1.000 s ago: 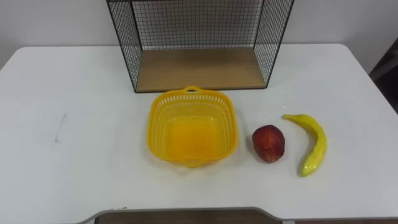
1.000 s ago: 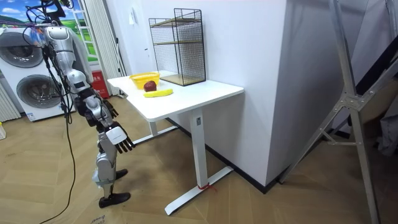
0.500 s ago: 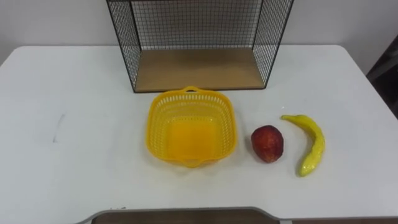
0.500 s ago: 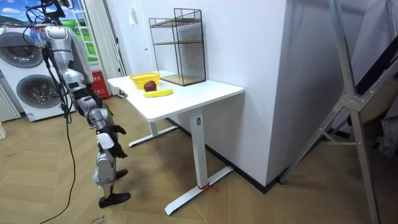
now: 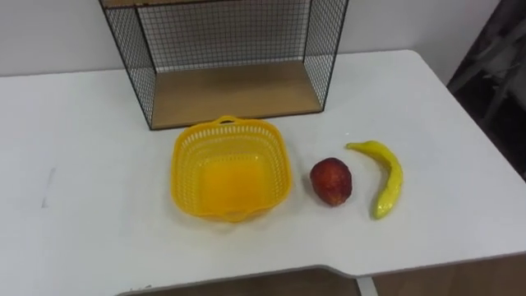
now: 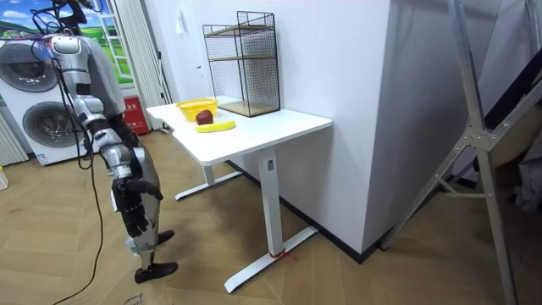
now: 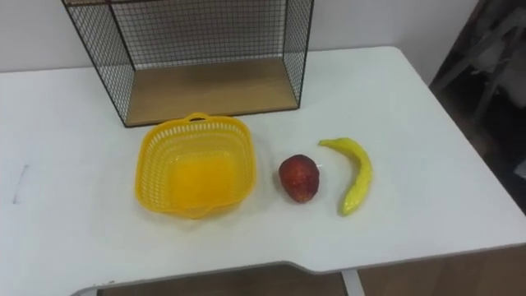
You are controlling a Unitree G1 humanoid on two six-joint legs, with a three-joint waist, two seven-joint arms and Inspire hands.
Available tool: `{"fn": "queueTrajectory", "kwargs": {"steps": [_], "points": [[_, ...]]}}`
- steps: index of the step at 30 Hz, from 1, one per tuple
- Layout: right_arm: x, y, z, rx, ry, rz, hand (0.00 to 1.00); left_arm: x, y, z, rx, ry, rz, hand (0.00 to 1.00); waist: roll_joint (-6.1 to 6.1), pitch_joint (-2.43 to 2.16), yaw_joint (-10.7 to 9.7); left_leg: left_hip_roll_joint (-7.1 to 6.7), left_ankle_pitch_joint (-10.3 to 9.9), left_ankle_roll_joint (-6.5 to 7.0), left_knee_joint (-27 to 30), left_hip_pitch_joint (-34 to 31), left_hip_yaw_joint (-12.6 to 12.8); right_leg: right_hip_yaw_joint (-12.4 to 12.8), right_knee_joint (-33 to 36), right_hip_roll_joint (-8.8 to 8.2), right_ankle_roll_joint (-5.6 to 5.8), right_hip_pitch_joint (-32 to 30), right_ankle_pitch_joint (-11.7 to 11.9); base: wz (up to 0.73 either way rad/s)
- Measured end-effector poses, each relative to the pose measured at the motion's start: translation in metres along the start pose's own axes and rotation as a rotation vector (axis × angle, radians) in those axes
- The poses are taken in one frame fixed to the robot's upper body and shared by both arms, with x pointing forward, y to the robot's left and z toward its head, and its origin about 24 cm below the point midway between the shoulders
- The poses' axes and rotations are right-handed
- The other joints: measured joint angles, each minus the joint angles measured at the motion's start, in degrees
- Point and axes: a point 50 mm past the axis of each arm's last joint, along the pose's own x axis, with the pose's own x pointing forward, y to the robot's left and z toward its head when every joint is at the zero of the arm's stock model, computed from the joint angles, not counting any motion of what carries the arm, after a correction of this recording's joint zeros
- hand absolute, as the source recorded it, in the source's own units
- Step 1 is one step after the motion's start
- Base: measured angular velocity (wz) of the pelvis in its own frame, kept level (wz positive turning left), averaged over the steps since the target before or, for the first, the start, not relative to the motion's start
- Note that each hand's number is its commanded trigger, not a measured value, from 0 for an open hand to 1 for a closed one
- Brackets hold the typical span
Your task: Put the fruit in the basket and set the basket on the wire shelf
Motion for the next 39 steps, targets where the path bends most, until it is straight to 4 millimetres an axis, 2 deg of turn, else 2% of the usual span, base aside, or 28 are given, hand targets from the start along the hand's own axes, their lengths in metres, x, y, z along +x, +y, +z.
{"fn": "queueTrajectory", "kwargs": {"steps": [3, 6, 7, 8, 9, 11, 14, 18, 21, 25, 29, 33, 36, 39], "points": [[-0.016, 0.035, 0.018, -0.006, -0.106, 0.048, 0.0, 0.0, 0.0, 0.006, 0.003, -0.028, -0.001, 0.0, -0.36, -0.05, -0.37, -0.02, 0.02, 0.03, -0.08, -0.07, 0.01, 0.1, 0.34, -0.05, 0.01, -0.64, -0.01, -0.01], [-0.058, 0.092, 0.04, -0.073, -0.347, 0.182, 0.0, 0.0, -0.005, 0.013, 0.056, -0.053, -0.018, 0.0, -0.5, 0.05, -0.36, -0.06, 0.07, 0.09, -0.01, -1.13, 0.07, 0.32, 0.92, -0.04, -0.01, -1.61, 0.05, -0.03], [-0.068, 0.1, 0.043, -0.105, -0.415, 0.206, 0.0, 0.0, -0.005, 0.015, 0.07, -0.061, -0.019, 0.0, -0.55, 0.02, -0.34, -0.07, 0.08, 0.1, 0.06, -1.26, 0.03, 0.24, 1.01, -0.04, 0.0, -1.83, 0.07, 0.06], [-0.087, 0.115, 0.05, -0.148, -0.547, 0.258, 0.0, 0.0, -0.007, 0.019, 0.094, -0.079, -0.022, 0.0, -0.63, 0.09, -0.12, -0.07, 0.1, 0.13, 0.1, -1.5, -0.05, 0.13, 0.97, -0.02, -0.01, -2.05, 0.11, 0.05], [-0.096, 0.122, 0.053, -0.161, -0.605, 0.289, 0.0, 0.0, -0.008, 0.021, 0.105, -0.085, -0.026, 0.0, -0.56, 0.13, 0.33, -0.07, 0.1, 0.13, 0.12, -1.62, -0.07, 0.13, 0.75, 0.03, -0.01, -2.05, 0.21, 0.0], [-0.127, 0.143, 0.059, -0.206, -0.766, 0.407, 0.0, -0.001, -0.013, 0.025, 0.134, -0.11, -0.046, 0.0, -0.54, 0.3, 1.19, -0.06, 0.1, 0.13, 0.02, -2.01, 0.21, 0.52, 0.67, 0.03, -0.02, -2.62, 0.29, -0.06], [-0.164, 0.159, 0.05, -0.284, -0.943, 0.566, 0.0, -0.002, -0.018, 0.024, 0.183, -0.12, -0.069, 0.0, -0.38, 0.35, 2.39, 0.0, 0.1, 0.12, 0.03, -2.7, 0.77, 0.95, 0.7, 0.04, -0.03, -3.48, 0.3, -0.09], [-0.179, 0.167, 0.039, -0.348, -0.982, 0.69, 0.0, -0.002, -0.018, 0.023, 0.217, -0.124, -0.073, 0.0, -0.39, 0.36, 3.99, 0.02, 0.09, 0.12, -0.13, -2.99, 0.89, 1.06, 0.78, 0.03, -0.04, -3.93, 0.35, -0.01], [-0.185, 0.172, 0.022, -0.458, -0.988, 0.809, 0.0, -0.003, -0.017, 0.017, 0.227, -0.109, -0.087, 0.0, -0.21, 0.34, 4.86, 0.03, 0.08, 0.11, -0.2, -3.08, 0.87, 1.0, 0.73, 0.01, 0.0, -3.71, 0.46, 0.0], [-0.195, 0.178, -0.009, -0.672, -0.961, 1.055, 0.0, -0.004, -0.021, 0.017, 0.261, -0.119, -0.137, 0.0, 0.26, 0.21, 5.29, 0.02, 0.1, 0.11, -0.8, -2.66, 0.86, 1.18, 0.7, 0.04, 0.0, -3.53, 0.49, 0.0], [-0.202, 0.177, -0.045, -0.952, -0.915, 1.277, 0.0, -0.005, -0.023, 0.013, 0.341, -0.125, -0.172, 0.0, 0.13, 0.35, 5.51, 0.02, 0.09, 0.11, -0.74, -1.69, 0.62, 1.14, 0.67, 0.02, -0.02, -2.62, 0.51, 0.0], [-0.195, 0.168, -0.067, -1.18, -0.879, 1.391, 0.0, -0.005, -0.023, 0.017, 0.357, -0.137, -0.177, 0.0, -0.17, 0.35, 6.04, 0.02, 0.09, 0.12, -0.2, -1.74, -0.14, -0.01, 0.68, -0.02, -0.08, -2.09, 0.58, 0.11], [-0.192, 0.162, -0.074, -1.274, -0.845, 1.429, 0.0, -0.005, -0.023, 0.016, 0.359, -0.131, -0.179, 0.0, -0.22, 0.32, 6.32, 0.03, 0.07, 0.13, 0.4, -2.35, -0.65, -0.58, 0.75, -0.02, -0.09, -1.89, 0.59, 0.13], [-0.187, 0.156, -0.081, -1.348, -0.794, 1.471, 0.0, -0.004, -0.025, 0.026, 0.356, -0.149, -0.184, 0.0, -0.21, 0.31, 6.6, 0.1, 0.08, 0.14, 1.02, -3.24, -1.53, -1.46, 0.77, 0.0, -0.3, -2.21, 0.73, 0.15]]}}
